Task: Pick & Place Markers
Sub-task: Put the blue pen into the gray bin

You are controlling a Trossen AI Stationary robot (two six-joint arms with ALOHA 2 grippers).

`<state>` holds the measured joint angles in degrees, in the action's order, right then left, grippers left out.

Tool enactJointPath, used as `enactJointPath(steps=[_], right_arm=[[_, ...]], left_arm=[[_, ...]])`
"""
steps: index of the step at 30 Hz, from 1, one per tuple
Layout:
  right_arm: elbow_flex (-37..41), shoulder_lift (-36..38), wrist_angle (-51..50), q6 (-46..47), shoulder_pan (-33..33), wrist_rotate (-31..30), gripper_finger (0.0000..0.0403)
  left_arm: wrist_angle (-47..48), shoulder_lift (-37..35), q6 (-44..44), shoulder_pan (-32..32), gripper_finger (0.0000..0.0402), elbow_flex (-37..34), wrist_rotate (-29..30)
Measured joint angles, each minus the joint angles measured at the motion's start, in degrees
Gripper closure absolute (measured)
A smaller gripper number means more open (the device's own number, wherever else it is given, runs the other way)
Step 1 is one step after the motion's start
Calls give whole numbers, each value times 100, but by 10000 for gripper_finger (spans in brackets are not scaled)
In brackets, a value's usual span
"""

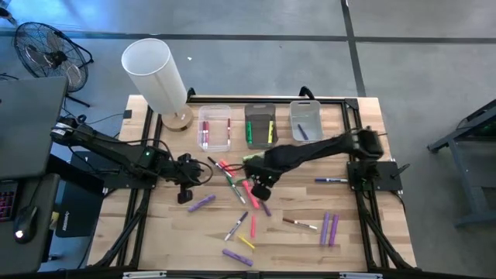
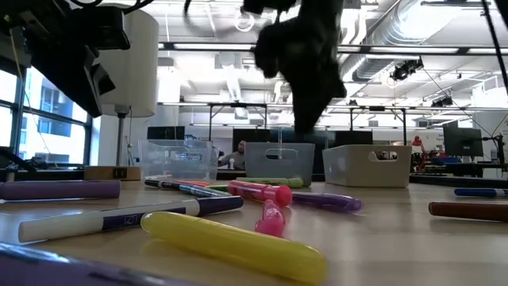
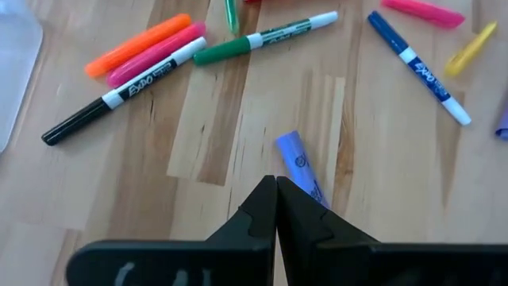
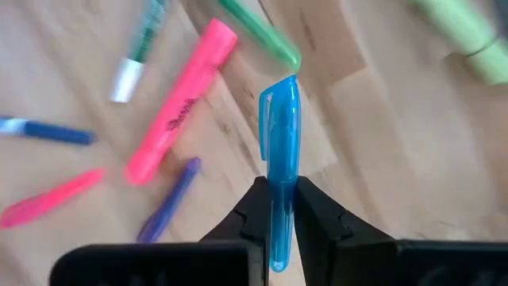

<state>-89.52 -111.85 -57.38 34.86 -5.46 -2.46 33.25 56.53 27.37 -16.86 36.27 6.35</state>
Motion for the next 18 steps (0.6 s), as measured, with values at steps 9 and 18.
enactJointPath(steps=[9,18], right_arm=[[2,1822,-543,-654,344,-1250,375],[590,3155,-778,-1298,2086,-1615,376]], left_arm=[[-74,0,165,0,401,0,170],[-131,0,693,0,401,0,204]])
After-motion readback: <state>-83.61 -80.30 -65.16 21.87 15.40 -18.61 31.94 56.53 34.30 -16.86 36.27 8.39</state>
